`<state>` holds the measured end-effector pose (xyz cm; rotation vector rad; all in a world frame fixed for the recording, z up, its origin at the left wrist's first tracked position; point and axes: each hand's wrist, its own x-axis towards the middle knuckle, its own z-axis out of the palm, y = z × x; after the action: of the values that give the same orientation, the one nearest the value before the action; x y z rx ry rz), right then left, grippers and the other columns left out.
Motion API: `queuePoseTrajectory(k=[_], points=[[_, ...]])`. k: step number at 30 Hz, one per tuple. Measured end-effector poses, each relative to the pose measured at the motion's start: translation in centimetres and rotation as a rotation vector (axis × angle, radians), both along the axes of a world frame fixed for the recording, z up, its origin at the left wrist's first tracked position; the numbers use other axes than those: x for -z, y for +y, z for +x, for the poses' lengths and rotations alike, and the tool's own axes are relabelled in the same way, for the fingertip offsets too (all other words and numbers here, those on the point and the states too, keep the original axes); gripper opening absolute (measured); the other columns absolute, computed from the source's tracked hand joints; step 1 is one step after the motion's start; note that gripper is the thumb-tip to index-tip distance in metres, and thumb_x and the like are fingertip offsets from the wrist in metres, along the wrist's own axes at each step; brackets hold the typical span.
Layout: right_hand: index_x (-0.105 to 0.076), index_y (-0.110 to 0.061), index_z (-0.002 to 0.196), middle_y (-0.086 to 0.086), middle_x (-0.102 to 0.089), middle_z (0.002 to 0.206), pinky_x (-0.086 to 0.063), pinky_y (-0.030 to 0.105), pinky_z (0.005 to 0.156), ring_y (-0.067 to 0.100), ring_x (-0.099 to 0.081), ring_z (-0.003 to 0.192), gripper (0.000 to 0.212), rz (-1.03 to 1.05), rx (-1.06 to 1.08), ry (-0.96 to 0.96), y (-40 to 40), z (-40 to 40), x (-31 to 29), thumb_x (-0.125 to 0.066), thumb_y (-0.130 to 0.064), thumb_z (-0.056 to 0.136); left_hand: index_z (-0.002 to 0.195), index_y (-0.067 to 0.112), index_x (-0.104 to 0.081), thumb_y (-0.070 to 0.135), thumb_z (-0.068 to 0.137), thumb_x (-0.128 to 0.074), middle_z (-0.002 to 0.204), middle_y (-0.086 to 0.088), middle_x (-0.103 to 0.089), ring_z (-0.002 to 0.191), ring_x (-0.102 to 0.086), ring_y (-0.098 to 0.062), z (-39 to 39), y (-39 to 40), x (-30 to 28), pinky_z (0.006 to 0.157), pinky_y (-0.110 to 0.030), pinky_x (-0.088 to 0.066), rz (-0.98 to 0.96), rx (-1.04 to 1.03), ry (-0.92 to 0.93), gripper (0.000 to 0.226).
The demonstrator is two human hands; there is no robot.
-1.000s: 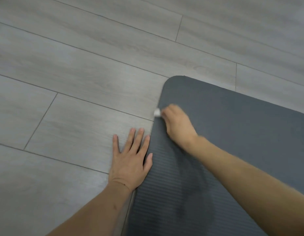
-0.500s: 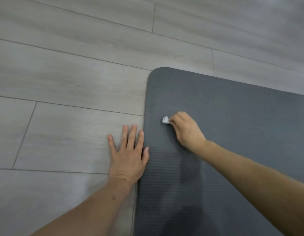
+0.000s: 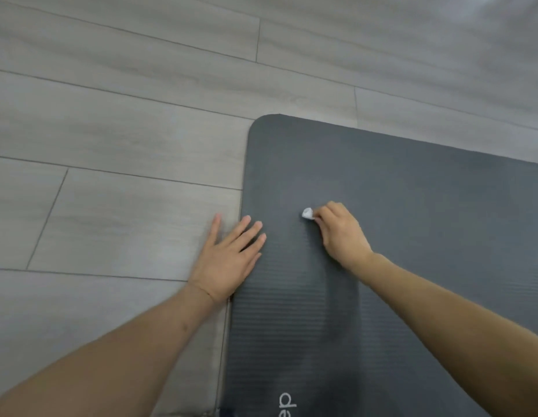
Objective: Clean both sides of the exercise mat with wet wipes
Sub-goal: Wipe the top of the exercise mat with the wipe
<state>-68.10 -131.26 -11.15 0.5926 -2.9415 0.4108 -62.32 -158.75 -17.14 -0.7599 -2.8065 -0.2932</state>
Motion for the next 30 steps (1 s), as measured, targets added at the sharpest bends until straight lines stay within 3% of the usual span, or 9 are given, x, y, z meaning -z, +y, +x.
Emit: queuePoseTrajectory(k=[2, 5, 8, 13, 17, 21, 23, 27, 30], points=[[-0.062, -0.008, 0.095, 0.007, -0.054, 0.089, -0.049, 0.041, 0.073, 0.028, -0.051, 0.079, 0.012, -0.026, -0.146, -0.115, 1.5, 6.9, -0.4, -0.052, -0.009, 0.1, 0.128, 0.016, -0.072, 0.029, 0.099, -0.043, 0.143, -0.003, -0.063, 0.141, -0.052, -0.023, 0.2, 1.0, -1.1, 0.121, -0.062, -0.016, -0.027, -0.041, -0.03, 0.043], [-0.064, -0.01, 0.103, 0.004, -0.055, 0.093, -0.048, 0.033, 0.074, 0.025, -0.051, 0.08, 0.016, 0.03, -0.366, -0.224, 4.6, 14.2, -1.3, -0.048, -0.01, 0.102, 0.13, 0.014, -0.071, 0.023, 0.097, -0.04, 0.144, -0.003, -0.062, 0.142, -0.05, -0.024, 3.7, 5.9, -2.4, 0.124, -0.049, -0.019, 0.126, -0.164, -0.168, 0.046], [-0.064, -0.008, 0.102, 0.006, -0.054, 0.092, -0.048, 0.036, 0.073, 0.027, -0.051, 0.08, 0.013, 0.075, -0.372, -0.114, 6.2, 10.8, -1.3, -0.051, -0.008, 0.099, 0.145, 0.011, -0.058, 0.026, 0.102, -0.036, 0.155, -0.004, -0.052, 0.15, -0.04, -0.024, 6.9, 10.0, -2.1, 0.124, -0.047, -0.023, 0.162, -0.237, -0.266, 0.051], [-0.056, -0.006, 0.09, 0.012, -0.05, 0.087, -0.048, 0.05, 0.066, 0.034, -0.048, 0.078, 0.007, 0.042, -0.031, 0.046, 9.3, -3.0, -0.5, -0.055, -0.003, 0.096, 0.144, 0.01, -0.059, 0.029, 0.102, -0.034, 0.153, -0.004, -0.054, 0.148, -0.042, -0.024, 6.9, 10.5, -2.0, 0.121, -0.05, -0.03, 0.066, -0.307, -0.197, 0.053], [-0.059, -0.005, 0.089, 0.012, -0.051, 0.085, -0.047, 0.046, 0.067, 0.032, -0.049, 0.076, 0.008, -0.019, -0.158, 0.016, 10.2, 0.4, -0.2, -0.059, 0.001, 0.094, 0.143, 0.01, -0.06, 0.031, 0.104, -0.035, 0.154, -0.005, -0.054, 0.149, -0.041, -0.024, 6.9, 10.9, -1.5, 0.121, -0.05, -0.032, 0.029, -0.326, -0.154, 0.051], [-0.065, -0.008, 0.1, 0.005, -0.054, 0.092, -0.047, 0.032, 0.072, 0.024, -0.05, 0.082, 0.01, -0.023, -0.529, -0.177, 12.9, 10.1, -0.1, -0.06, -0.001, 0.094, 0.143, 0.01, -0.06, 0.031, 0.104, -0.036, 0.153, -0.005, -0.053, 0.148, -0.042, -0.023, 6.6, 11.1, -1.6, 0.121, -0.049, -0.031, 0.019, -0.337, -0.132, 0.051], [-0.064, -0.007, 0.098, 0.007, -0.053, 0.091, -0.045, 0.034, 0.07, 0.025, -0.051, 0.081, 0.009, 0.022, -0.59, -0.145, 13.8, 8.6, 0.0, -0.062, -0.001, 0.091, 0.144, 0.01, -0.059, 0.032, 0.104, -0.035, 0.154, -0.005, -0.053, 0.148, -0.042, -0.024, 6.6, 11.2, -1.8, 0.121, -0.049, -0.031, 0.004, -0.341, -0.134, 0.051], [-0.057, -0.006, 0.091, 0.013, -0.052, 0.089, -0.049, 0.049, 0.068, 0.035, -0.051, 0.081, 0.005, 0.005, -0.246, 0.005, 13.8, -0.9, 0.2, -0.055, -0.004, 0.095, 0.144, 0.009, -0.058, 0.031, 0.105, -0.034, 0.154, -0.007, -0.053, 0.148, -0.042, -0.025, 6.8, 11.3, -1.8, 0.121, -0.049, -0.031, -0.021, -0.332, -0.11, 0.051], [-0.055, -0.005, 0.089, 0.015, -0.053, 0.088, -0.048, 0.051, 0.068, 0.037, -0.051, 0.078, 0.007, -0.029, -0.092, -0.008, 13.3, -1.2, 0.5, -0.053, -0.004, 0.095, 0.144, 0.01, -0.059, 0.03, 0.105, -0.035, 0.153, -0.006, -0.053, 0.148, -0.042, -0.024, 6.9, 11.3, -1.7, 0.122, -0.048, -0.031, 0.004, -0.327, -0.091, 0.049]])
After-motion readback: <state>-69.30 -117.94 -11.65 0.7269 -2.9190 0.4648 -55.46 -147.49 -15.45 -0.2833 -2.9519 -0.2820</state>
